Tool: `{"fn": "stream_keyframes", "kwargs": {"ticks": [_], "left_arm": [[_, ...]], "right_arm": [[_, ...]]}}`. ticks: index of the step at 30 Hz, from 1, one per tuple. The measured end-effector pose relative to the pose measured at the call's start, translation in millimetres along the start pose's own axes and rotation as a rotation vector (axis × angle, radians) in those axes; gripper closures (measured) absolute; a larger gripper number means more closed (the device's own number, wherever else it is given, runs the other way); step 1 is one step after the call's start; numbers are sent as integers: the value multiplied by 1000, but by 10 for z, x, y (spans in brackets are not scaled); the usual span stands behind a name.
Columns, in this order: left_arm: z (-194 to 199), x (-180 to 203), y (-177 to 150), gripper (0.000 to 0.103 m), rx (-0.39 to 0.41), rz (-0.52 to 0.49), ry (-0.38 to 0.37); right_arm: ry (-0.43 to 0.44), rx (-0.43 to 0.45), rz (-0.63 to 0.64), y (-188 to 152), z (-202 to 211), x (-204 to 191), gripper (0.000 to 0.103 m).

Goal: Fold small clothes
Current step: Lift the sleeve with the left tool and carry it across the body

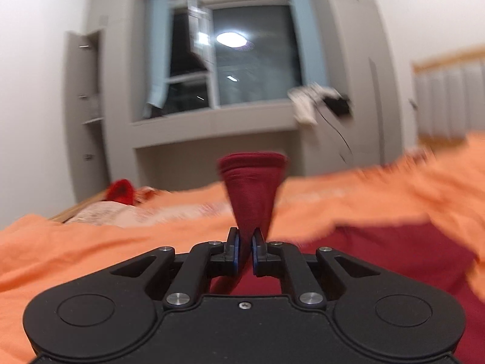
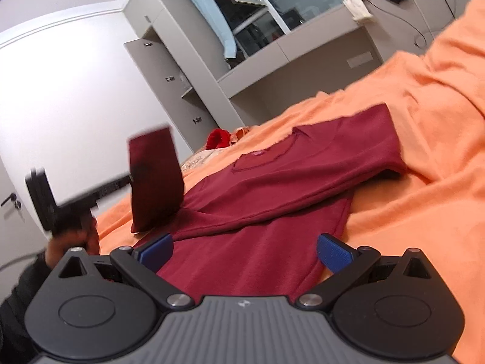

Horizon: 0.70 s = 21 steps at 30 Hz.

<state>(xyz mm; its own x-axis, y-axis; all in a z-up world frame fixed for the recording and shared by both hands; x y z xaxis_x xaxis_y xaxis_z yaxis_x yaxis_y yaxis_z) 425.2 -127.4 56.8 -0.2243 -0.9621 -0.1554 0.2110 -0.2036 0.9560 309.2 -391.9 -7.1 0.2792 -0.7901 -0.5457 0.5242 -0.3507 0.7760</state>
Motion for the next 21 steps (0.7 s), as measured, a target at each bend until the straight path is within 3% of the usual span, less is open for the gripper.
{"fn": "stream_keyframes", "kwargs": {"ticks": [4,6,11,17,19,21], "left_arm": [[-54,280,-459,91,-81,-90,-91],[-11,219,-674,90,-110,-121,-125],[48,236,-813,82,-143,-133,-205],[194,129,-735,48,-195,-113,-376],[221,85,-704,33,-202,-77,-425],[268,-13,-660,24,-192,-26,-446]], "right_arm": [[5,-5,-26,2,-24,54,0],[4,-7,-24,-4,-38,54,0],[-6,-17,-8,-14,-92,36,0],[-22,-28,5,-21,-140,24,0],[-32,-34,14,-21,-164,11,0],[-40,-40,24,-23,-173,-3,0]]}}
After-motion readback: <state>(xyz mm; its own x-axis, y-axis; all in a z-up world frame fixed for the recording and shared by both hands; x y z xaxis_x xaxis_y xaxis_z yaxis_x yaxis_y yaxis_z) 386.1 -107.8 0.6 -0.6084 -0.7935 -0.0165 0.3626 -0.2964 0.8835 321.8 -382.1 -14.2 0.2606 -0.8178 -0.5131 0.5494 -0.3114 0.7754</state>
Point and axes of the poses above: each gripper's, at about its wrist camera, not at the fingertips, and z roughly against the way its jaws point, x to its right, y to its top, the point moved 4 cm from there along -z, roughly the way its jaws point, and after that the axes turned 3 degrees about -y, right-handed, at the moved point
